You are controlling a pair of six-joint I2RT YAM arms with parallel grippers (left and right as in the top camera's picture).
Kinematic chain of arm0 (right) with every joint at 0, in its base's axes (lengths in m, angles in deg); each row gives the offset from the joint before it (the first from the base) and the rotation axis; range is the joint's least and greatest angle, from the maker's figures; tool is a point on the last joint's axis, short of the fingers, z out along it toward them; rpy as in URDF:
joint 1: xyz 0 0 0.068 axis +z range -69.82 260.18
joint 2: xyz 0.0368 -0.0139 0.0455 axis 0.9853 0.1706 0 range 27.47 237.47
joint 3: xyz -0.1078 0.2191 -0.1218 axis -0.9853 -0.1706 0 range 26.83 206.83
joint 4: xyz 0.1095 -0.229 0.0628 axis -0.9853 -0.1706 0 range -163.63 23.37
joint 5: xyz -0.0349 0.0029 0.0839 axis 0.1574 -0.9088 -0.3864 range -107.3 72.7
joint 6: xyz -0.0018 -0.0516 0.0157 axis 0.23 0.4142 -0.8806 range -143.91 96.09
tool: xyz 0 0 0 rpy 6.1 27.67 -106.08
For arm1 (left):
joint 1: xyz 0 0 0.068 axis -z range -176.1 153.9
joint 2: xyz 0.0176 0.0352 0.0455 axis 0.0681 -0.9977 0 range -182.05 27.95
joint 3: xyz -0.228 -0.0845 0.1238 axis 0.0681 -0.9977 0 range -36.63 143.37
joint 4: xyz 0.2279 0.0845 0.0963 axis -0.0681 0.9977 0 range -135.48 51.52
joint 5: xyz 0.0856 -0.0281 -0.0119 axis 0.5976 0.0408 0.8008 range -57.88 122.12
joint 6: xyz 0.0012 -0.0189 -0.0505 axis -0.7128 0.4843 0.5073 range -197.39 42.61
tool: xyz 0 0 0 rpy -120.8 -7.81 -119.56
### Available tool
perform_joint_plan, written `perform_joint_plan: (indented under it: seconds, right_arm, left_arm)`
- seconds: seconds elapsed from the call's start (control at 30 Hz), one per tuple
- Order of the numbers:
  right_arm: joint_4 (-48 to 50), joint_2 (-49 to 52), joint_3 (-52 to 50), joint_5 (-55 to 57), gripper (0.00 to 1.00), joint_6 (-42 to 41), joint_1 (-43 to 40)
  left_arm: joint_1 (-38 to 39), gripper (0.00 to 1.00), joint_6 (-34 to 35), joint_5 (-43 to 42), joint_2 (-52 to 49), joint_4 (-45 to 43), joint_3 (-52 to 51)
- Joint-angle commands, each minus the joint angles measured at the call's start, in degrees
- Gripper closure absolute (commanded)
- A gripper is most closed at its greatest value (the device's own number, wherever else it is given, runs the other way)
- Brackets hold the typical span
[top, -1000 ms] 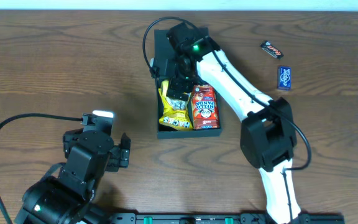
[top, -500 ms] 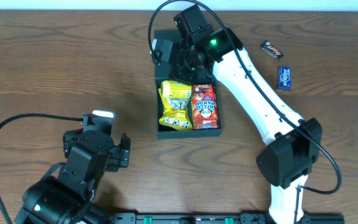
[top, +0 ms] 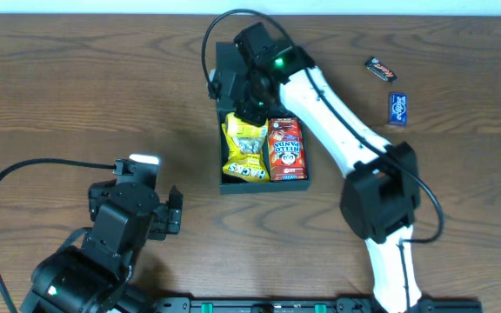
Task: Pack container
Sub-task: 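Lower the yellow tube into the box on top of the bag, then release the tube and move right gripper to the blue Eclipse tin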
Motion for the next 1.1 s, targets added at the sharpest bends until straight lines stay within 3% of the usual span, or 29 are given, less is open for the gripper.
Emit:
perform_joint_plan:
  seconds: [0.0,0.43,0.77,1.07]
  right_arm:
    - [-0.1,1.2,0.3,-2.8,0.99,-0.9,0.6]
    - [0.0,3.7,0.4,-6.0,0.99,-0.9,0.6]
    - [0.0,-6.7,1.7,-6.0,0.99,-4.8,-0.7]
    - [0.2,-13.6,1.7,-6.0,0.99,-16.8,-11.3]
  left_arm:
    - [-0.1,0.05,-0.4,0.0,0.0,0.2,0.9]
    - [-0.1,0.05,-0.4,0.0,0.0,0.2,0.9]
    - [-0.1,0.05,-0.4,0.0,0.0,0.2,0.9]
    - [-0.1,0.05,-0.4,0.0,0.0,0.2,0.9]
